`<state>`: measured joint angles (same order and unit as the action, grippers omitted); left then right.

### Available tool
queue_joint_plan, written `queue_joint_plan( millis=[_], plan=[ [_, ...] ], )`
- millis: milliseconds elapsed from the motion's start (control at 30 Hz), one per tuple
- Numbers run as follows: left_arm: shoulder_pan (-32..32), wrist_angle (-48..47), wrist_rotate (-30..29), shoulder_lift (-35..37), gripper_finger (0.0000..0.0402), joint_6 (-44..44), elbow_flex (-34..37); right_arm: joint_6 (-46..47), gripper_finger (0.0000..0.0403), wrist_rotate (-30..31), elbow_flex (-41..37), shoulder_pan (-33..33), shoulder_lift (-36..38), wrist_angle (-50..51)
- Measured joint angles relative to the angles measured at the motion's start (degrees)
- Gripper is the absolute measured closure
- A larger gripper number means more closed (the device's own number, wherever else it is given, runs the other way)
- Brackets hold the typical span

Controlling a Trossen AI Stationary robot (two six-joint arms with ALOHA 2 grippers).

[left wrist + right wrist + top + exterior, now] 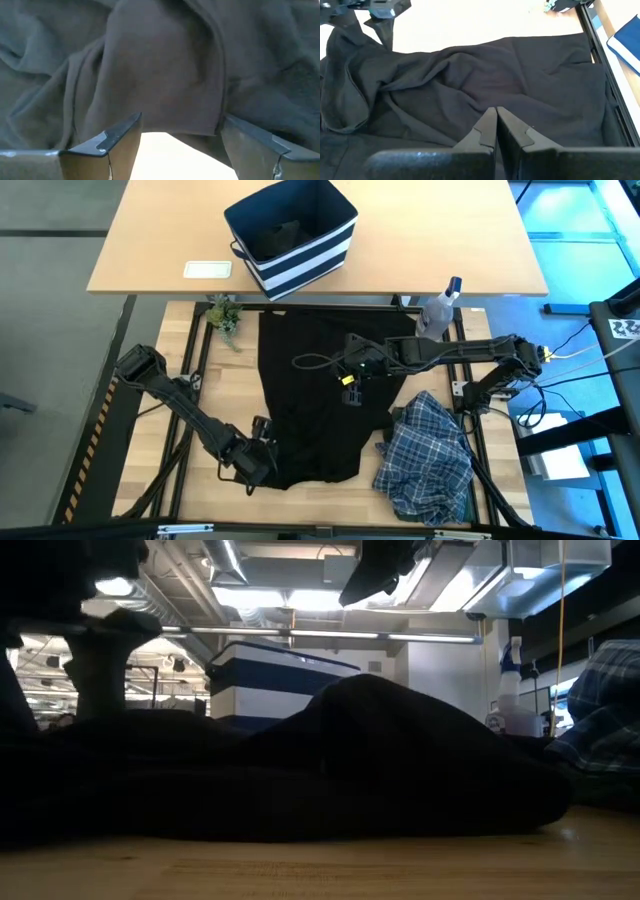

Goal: Fold Laundry from Bin
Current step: Fold the black shirt

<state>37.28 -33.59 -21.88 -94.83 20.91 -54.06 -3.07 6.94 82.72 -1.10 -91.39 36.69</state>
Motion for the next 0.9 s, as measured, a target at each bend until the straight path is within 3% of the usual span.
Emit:
queue_joint_plan(
  millis=[100, 200, 467, 633, 900],
  plan=[
    [0.00, 0.43, -2.40, 0.00, 0.0162, -0.02, 1.13, -0.04, 0.0391, -0.02, 0.00, 0.00, 0.00, 0.09],
    [0.00, 0.46, -4.11, 0.00, 0.0206, -0.83, 1.40, -0.17, 0.0391, -0.02, 0.00, 0.00, 0.00, 0.07],
    [-1.13, 1.51, -4.11, 0.00, 0.0388, -3.48, 1.40, -0.20, 0.0391, -0.04, 0.00, 0.00, 0.00, 0.34],
    [-1.81, -2.65, -6.66, 0.00, 0.0398, -6.60, -1.08, -0.20, 0.0391, -0.05, 0.00, 0.00, 0.00, 0.42],
    [-3.51, -11.17, -15.62, 0.00, 0.0400, -17.18, -11.30, -0.31, 0.0391, 0.30, 0.00, 0.00, 0.00, 2.05]
  ],
)
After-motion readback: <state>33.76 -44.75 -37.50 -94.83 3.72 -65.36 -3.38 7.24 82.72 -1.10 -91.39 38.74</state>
